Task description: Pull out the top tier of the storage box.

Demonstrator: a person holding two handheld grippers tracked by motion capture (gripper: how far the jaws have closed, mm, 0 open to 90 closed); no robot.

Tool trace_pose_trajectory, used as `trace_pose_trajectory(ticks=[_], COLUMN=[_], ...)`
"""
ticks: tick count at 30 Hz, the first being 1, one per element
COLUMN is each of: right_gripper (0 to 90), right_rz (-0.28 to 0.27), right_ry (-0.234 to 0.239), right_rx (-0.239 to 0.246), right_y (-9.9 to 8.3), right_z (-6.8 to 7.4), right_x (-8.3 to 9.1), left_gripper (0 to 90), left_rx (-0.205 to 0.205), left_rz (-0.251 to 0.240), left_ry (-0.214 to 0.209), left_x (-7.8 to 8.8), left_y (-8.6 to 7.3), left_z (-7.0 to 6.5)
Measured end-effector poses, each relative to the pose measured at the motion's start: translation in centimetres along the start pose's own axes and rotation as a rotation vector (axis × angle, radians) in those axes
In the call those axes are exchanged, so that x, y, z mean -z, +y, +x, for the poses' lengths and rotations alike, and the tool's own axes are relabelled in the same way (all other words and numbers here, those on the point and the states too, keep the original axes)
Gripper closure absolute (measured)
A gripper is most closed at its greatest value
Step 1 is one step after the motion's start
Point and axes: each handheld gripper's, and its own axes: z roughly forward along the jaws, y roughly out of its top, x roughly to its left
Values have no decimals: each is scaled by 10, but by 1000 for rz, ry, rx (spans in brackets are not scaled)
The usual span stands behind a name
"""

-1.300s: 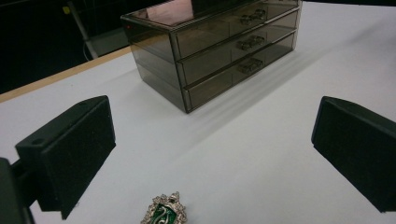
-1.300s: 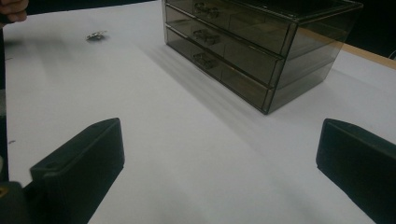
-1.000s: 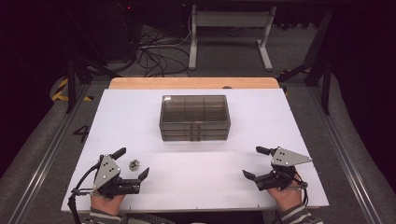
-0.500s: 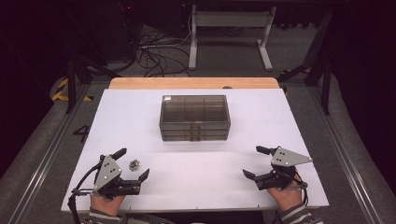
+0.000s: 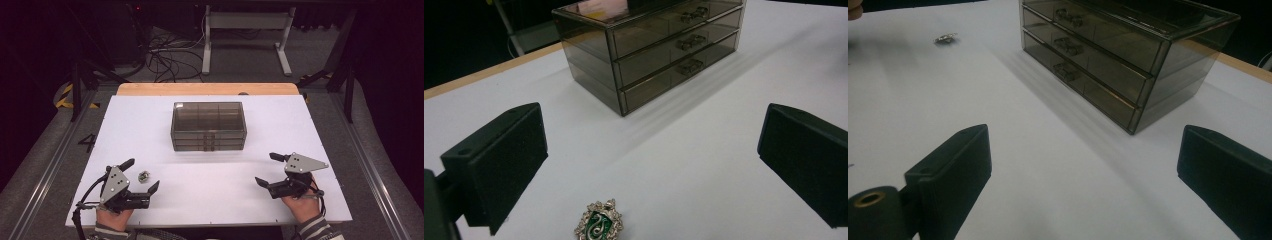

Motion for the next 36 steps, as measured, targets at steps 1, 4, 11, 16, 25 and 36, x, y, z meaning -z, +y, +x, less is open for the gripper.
trace_pose_trajectory(ticks=[1,4,11,16,25,36], right_gripper=[93,97,104,107,120,130], right_rz=[3,5,8,11,7,9], right_ry=[2,14,37,50,76,109], right_rx=[-1,4,26,38,61,97], right_y=[2,8,20,27,39,55], right_z=[1,1,5,7,12,21], right_x=[-1,-6,-16,-22,-35,-50], left_gripper=[2,2,2,2,2,2], left_rx=[0,0,2,2,5,7], left_rz=[0,-1,0,0,3,5], left_ry=[0,5,2,3,3,0], left_x=[0,1,2,2,2,2], left_y=[0,0,0,0,-1,-1], left_z=[0,0,1,2,2,3])
